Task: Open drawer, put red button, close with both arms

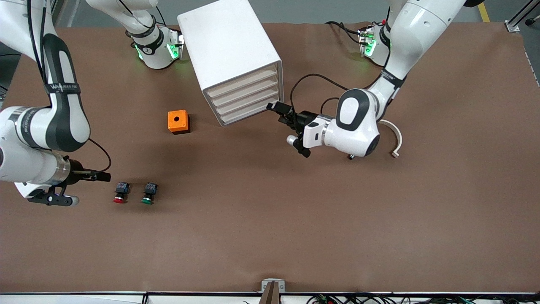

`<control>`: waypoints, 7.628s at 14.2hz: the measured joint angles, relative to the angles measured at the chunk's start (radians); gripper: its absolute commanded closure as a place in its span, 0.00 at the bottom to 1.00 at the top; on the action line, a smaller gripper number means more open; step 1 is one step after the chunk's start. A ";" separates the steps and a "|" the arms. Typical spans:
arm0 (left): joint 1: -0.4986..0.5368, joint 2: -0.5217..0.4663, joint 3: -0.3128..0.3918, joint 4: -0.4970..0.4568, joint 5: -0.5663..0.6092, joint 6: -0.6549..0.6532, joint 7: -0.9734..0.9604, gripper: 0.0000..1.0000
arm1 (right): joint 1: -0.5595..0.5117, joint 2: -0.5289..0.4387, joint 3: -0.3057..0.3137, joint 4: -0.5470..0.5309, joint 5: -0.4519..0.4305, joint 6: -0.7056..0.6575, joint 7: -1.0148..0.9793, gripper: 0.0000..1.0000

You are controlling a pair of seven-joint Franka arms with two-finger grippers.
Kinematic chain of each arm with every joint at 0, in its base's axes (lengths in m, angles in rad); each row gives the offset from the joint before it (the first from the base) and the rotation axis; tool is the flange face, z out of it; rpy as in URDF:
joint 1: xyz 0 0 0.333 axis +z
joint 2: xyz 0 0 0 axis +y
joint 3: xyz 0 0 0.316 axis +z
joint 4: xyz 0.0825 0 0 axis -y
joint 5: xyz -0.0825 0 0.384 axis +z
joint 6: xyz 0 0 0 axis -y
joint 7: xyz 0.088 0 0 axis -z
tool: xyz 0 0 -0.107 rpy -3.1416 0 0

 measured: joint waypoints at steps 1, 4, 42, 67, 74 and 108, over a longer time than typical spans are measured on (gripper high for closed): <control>-0.010 0.004 0.000 -0.024 -0.047 0.011 0.065 0.00 | -0.004 0.022 0.000 -0.001 0.000 0.018 0.000 0.00; -0.029 0.051 0.000 -0.062 -0.150 0.019 0.218 0.00 | -0.009 0.085 0.000 -0.001 0.001 0.064 0.015 0.00; -0.197 0.189 0.006 -0.040 -0.395 0.027 0.448 0.98 | -0.010 0.238 0.010 -0.036 0.004 0.247 0.127 0.79; -0.128 0.248 0.153 0.138 -0.391 0.006 0.352 0.38 | 0.427 -0.119 0.031 0.063 0.199 -0.358 1.023 0.78; -0.095 0.253 0.161 0.168 -0.212 0.028 0.083 0.00 | 0.618 -0.119 0.031 0.071 0.284 -0.283 1.438 0.78; -0.152 0.150 0.151 0.365 1.175 0.141 -1.315 0.00 | 0.811 -0.051 0.028 -0.082 0.322 0.065 1.711 0.00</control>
